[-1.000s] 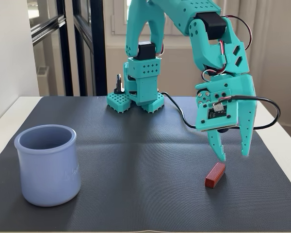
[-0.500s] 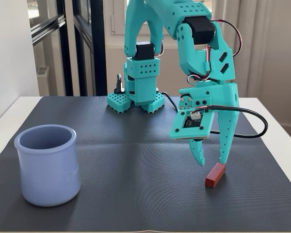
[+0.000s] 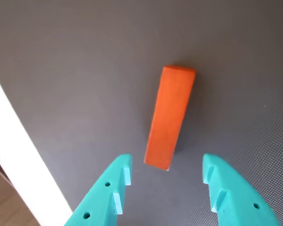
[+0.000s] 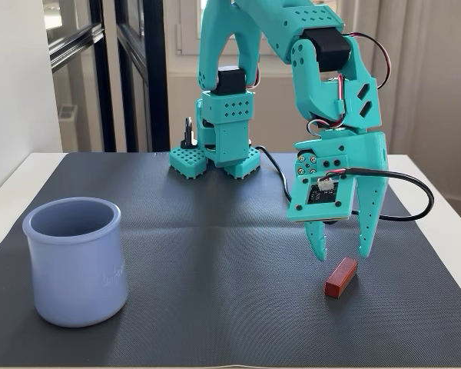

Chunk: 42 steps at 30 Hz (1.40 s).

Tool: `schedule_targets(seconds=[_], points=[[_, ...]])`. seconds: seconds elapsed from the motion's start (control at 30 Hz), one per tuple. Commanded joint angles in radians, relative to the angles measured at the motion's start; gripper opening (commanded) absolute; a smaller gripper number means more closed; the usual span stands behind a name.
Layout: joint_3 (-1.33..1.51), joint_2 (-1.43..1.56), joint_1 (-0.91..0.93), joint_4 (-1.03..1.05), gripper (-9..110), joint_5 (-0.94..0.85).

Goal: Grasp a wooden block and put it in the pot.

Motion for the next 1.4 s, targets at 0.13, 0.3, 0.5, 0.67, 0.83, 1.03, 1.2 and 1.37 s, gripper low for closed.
schedule_targets(seconds=[0.13,0.3,0.5,0.67,0.83,1.03,1.2,1.37], points=[[-0.109,-0.098,-0.009,-0.002,17,-0.012],[-0.12,-0.101,0.017,-0.003,17,-0.035],[-0.109,-0.11,0.043,0.006,17,-0.066],[-0.109,-0.112,0.054,0.006,17,-0.092],[-0.078,-0.112,0.052,0.008,17,-0.092],[-0.064,-0.112,0.049,0.008,10,-0.092],[-0.063,-0.112,0.049,0.008,6,-0.094],[-0.063,-0.112,0.051,0.008,6,-0.114]])
